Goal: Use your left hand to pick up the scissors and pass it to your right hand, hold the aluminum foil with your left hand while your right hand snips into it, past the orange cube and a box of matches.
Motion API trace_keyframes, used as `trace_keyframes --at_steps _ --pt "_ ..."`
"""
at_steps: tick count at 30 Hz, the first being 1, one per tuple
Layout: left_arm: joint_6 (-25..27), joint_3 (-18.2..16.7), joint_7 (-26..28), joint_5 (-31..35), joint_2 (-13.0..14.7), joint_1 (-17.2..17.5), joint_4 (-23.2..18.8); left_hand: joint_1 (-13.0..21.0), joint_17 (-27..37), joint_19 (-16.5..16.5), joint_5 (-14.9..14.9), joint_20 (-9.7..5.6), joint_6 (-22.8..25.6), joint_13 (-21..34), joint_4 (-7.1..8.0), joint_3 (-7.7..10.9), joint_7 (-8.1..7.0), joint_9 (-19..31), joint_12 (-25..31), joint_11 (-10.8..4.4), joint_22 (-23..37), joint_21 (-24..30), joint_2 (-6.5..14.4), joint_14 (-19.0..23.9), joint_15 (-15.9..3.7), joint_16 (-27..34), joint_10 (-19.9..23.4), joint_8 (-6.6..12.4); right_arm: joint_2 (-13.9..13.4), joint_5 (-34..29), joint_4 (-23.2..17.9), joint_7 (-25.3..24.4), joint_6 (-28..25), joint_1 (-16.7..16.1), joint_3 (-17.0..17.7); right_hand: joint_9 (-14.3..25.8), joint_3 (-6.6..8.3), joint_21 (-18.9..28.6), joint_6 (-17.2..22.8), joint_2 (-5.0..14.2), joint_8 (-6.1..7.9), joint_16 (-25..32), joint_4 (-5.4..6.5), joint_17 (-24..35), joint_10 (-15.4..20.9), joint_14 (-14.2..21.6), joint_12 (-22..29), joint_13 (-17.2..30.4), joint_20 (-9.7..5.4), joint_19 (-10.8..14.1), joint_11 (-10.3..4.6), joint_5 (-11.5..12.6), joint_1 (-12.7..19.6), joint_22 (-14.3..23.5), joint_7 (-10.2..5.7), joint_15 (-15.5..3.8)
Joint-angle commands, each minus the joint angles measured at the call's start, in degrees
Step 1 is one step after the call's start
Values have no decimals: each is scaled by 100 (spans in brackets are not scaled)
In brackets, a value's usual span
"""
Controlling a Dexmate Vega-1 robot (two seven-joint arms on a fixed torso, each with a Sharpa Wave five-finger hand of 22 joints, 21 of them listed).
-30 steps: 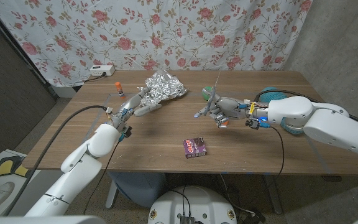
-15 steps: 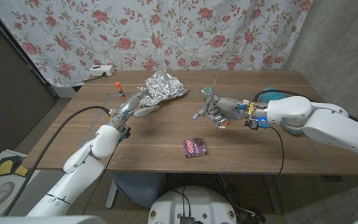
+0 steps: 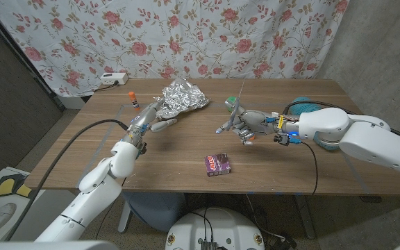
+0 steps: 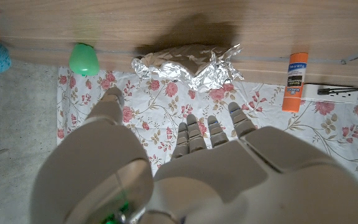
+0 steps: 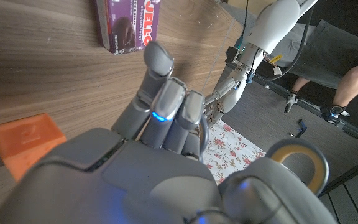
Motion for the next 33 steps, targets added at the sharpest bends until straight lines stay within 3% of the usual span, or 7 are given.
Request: trace_keyframes --at_steps 1,6,10,19,29,33 --pt "649 450 500 787 33 -249 199 -37 -5 177 36 22 315 -44 9 -79 -73 17 111 -137 8 66 -67 199 -104 55 310 95 -34 115 96 12 101 -85 70 23 -5 -10 452 31 12 -3 22 9 -23 -36 8 18 43 44 -13 -38 83 5 662 0" --pt "956 692 839 1112 2 -345 331 -49 -15 268 46 -27 440 -71 9 -115 -124 18 152 -205 4 83 -99 295 -156 75 458 110 -52 116 108 1 102 -86 83 26 -6 -10 465 48 14 -2 28 10 -25 -37 7 18 40 44 -13 -44 90 6 660 -1" --pt "1281 901 936 1387 30 -428 360 -259 -7 417 50 -89 638 -111 105 -264 -193 20 203 -300 0 108 -187 439 -224 116 665 125 -60 127 133 15 122 -87 92 31 -6 -30 475 66 15 -2 30 10 -24 -37 8 18 42 50 -13 -51 103 -27 655 -1" --pt "1685 1217 984 1609 167 -583 453 -318 -10 456 66 -111 661 -129 116 -323 -186 22 197 -293 -2 107 -247 461 -239 111 684 108 -1 121 205 81 143 -12 51 38 -4 -22 491 99 15 -3 34 9 -27 -38 7 17 55 47 -14 -66 125 -13 659 0" --pt "2325 1703 552 2034 351 -898 510 -170 -27 489 110 -125 668 -156 43 -286 -245 24 201 -388 -5 93 -205 497 -264 100 756 78 53 125 273 123 169 35 19 46 -9 -77 499 130 12 -3 41 9 -24 -45 7 17 39 70 -12 -92 135 -117 660 -1" --pt "2268 1806 775 2041 429 -980 629 -27 -43 558 123 -175 869 -185 -8 -269 -362 29 250 -499 -8 85 -164 626 -361 120 958 112 69 140 269 70 158 23 28 49 -6 -19 507 149 12 -3 39 9 -21 -45 8 18 45 38 -12 -104 151 -8 648 -1"
